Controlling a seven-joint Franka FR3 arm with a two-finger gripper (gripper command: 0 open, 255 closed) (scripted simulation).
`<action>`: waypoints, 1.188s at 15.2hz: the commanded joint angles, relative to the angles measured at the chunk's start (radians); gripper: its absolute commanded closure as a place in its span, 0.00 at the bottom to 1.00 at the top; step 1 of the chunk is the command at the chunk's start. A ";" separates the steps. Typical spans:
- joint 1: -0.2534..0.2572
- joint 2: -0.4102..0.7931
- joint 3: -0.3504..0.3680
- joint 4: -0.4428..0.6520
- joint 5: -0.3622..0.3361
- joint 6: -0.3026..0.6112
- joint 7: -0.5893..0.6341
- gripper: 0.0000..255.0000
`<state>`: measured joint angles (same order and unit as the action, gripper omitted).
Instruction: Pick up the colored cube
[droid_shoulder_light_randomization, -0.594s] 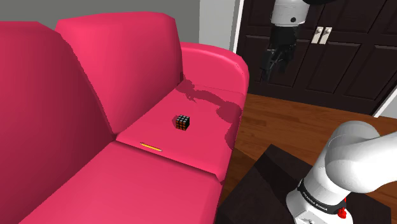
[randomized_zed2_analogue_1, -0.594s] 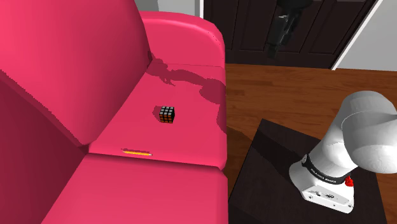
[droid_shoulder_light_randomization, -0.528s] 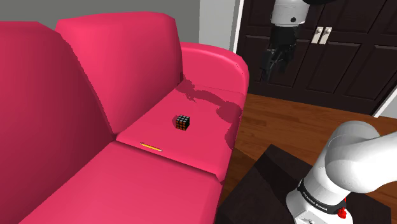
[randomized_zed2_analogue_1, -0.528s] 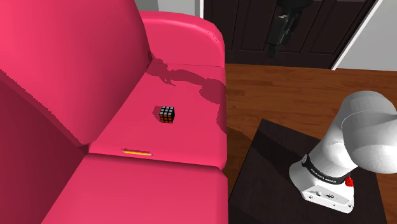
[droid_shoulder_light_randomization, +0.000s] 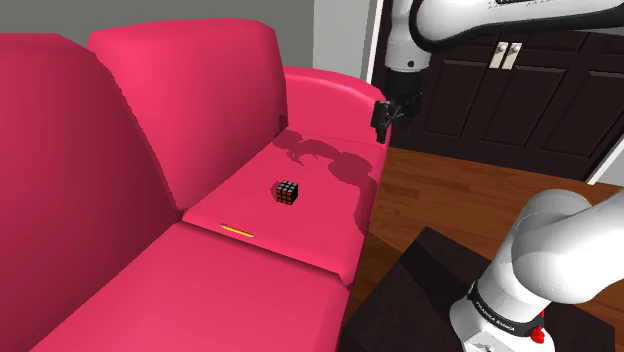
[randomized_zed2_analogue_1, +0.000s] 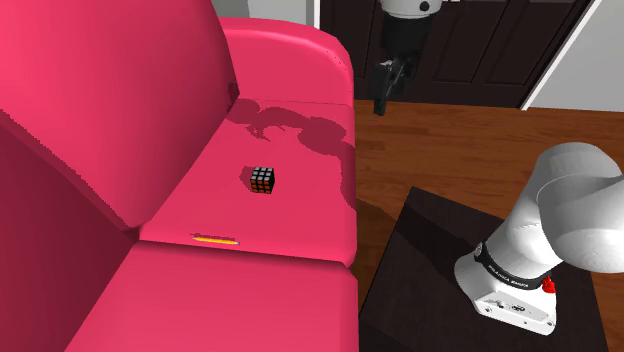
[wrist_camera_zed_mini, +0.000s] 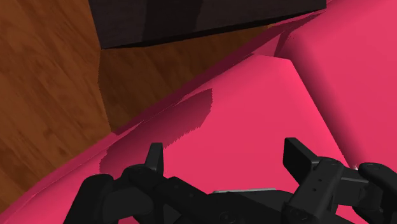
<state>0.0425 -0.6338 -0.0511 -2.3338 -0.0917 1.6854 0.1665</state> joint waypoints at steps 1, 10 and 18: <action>0.006 0.057 0.001 0.002 0.006 0.060 0.005 0.00; 0.029 0.356 0.008 0.067 0.035 0.305 0.019 0.00; 0.046 0.647 0.019 0.216 0.063 0.458 0.022 0.00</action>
<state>0.0878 -0.0200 -0.0327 -2.1429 -0.0319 2.1328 0.1908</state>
